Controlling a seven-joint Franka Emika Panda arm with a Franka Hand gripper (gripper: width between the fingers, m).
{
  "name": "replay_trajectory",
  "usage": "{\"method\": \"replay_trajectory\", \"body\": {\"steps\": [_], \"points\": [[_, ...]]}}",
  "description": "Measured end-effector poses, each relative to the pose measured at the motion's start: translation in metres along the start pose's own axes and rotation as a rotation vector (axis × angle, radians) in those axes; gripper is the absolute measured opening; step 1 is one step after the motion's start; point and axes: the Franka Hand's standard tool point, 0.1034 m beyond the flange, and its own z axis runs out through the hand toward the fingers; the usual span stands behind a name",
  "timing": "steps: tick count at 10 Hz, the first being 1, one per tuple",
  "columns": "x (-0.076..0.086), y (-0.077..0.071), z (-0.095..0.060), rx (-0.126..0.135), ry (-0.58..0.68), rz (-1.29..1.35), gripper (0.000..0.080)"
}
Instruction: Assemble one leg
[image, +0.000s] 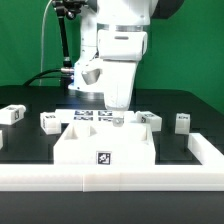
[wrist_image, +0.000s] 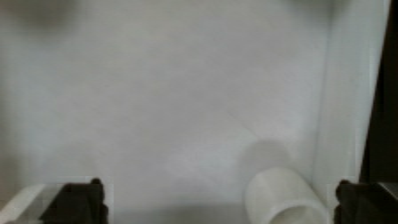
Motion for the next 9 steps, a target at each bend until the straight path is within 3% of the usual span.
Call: {"method": "replay_trajectory", "body": {"steps": [1, 6, 9], "points": [[-0.002, -0.006, 0.005, -0.003, 0.002, -0.008, 0.065], [-0.011, -0.027, 0.027, 0.028, 0.003, 0.009, 0.065], [-0.011, -0.028, 0.027, 0.029, 0.003, 0.016, 0.065]]}}
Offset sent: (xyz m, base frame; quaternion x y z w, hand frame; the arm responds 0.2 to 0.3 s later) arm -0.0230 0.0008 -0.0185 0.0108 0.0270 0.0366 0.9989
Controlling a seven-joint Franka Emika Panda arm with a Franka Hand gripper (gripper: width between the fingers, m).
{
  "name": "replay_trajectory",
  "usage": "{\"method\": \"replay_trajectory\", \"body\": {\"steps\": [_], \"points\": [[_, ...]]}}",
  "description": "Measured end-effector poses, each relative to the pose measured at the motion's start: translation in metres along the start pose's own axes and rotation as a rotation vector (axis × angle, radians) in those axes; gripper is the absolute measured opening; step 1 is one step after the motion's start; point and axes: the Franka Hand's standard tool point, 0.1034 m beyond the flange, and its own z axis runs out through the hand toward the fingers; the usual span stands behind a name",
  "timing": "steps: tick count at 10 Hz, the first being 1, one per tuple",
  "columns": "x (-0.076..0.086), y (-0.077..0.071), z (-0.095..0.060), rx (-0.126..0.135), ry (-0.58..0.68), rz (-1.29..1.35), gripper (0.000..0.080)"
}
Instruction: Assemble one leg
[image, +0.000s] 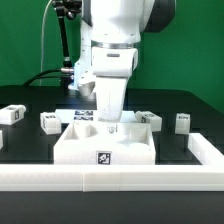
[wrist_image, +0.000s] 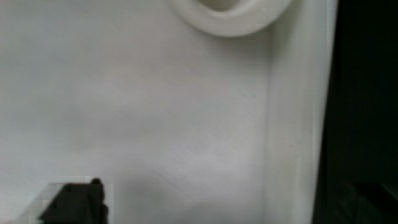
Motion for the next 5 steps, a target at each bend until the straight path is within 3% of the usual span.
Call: {"method": "replay_trajectory", "body": {"steps": [2, 5], "points": [[-0.005, -0.003, 0.012, 0.01, 0.003, 0.01, 0.065], [-0.021, 0.002, 0.017, -0.01, 0.014, 0.048, 0.065]]}}
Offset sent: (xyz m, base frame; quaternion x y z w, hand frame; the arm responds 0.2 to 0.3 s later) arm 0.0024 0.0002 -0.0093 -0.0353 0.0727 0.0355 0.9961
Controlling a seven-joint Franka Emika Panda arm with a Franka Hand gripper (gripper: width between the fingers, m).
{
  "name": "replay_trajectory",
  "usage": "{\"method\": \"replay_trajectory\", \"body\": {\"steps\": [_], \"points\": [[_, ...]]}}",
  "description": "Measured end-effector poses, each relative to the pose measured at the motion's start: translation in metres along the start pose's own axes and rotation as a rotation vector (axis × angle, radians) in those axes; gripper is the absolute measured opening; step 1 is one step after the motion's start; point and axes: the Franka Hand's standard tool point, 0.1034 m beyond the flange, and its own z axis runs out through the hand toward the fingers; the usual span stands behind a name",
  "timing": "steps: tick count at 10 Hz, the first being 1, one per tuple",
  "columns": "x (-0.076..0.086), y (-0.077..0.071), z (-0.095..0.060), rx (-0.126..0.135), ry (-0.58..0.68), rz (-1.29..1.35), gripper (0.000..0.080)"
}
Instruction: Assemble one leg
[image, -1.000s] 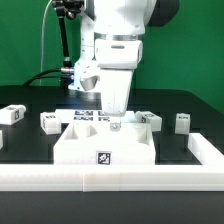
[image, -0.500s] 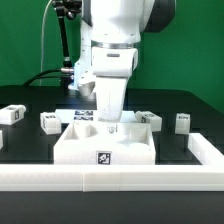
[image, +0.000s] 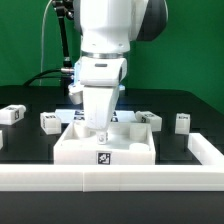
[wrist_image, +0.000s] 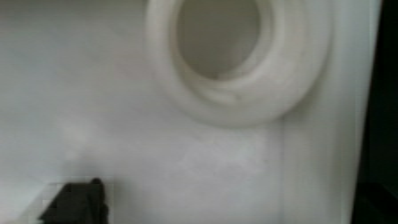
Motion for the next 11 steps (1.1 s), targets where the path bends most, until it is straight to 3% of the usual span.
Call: {"method": "replay_trajectory", "body": {"steps": [1, 2, 3, 5, 6, 7, 11], "points": [[0.001, 0.0013, -0.0005, -0.008, 0.001, -0.001, 0.065], [0.0007, 0.0011, -0.0004, -0.008, 0.001, -0.001, 0.0559], [0.0005, 0.0011, -0.0004, -0.008, 0.001, 0.0, 0.0559], [0.0004, 0.0011, -0.0004, -0.008, 0.001, 0.0, 0.024], [0.0004, 0.0012, -0.0004, -0.008, 0.001, 0.0, 0.024], [0.0009, 0.0034, -0.0016, -0.017, 0.003, 0.001, 0.0066], [0.0008, 0.0039, -0.0018, -0.019, 0.003, 0.001, 0.0065]]}}
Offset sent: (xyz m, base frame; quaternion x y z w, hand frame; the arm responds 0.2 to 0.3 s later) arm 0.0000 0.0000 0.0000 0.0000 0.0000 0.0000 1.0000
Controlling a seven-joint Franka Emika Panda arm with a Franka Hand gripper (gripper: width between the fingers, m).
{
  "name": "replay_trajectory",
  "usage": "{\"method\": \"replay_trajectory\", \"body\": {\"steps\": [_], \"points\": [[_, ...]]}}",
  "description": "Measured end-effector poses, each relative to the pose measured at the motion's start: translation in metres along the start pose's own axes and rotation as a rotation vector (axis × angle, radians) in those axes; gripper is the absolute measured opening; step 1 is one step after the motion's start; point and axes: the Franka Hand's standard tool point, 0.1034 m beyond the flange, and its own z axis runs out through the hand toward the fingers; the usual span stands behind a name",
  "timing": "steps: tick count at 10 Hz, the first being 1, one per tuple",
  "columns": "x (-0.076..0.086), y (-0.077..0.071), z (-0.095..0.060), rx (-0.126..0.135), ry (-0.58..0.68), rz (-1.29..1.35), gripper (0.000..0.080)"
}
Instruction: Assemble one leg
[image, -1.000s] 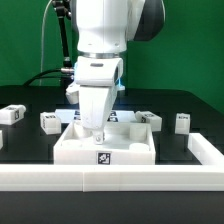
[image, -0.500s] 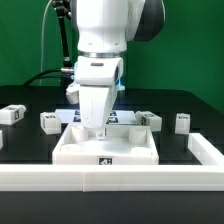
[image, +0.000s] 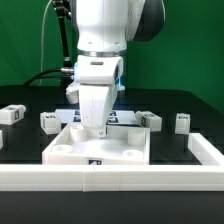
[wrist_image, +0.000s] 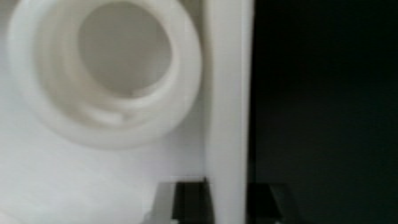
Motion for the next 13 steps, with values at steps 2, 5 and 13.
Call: {"method": "replay_trajectory", "body": {"steps": [2, 5, 13], "points": [[0.0, 0.0, 0.0, 0.0, 0.0, 0.0, 0.0065], [0.007, 0.008, -0.002, -0.043, -0.01, -0.119, 0.0063], [0.04, 0.009, 0.002, -0.078, 0.001, -0.228, 0.0063]]}}
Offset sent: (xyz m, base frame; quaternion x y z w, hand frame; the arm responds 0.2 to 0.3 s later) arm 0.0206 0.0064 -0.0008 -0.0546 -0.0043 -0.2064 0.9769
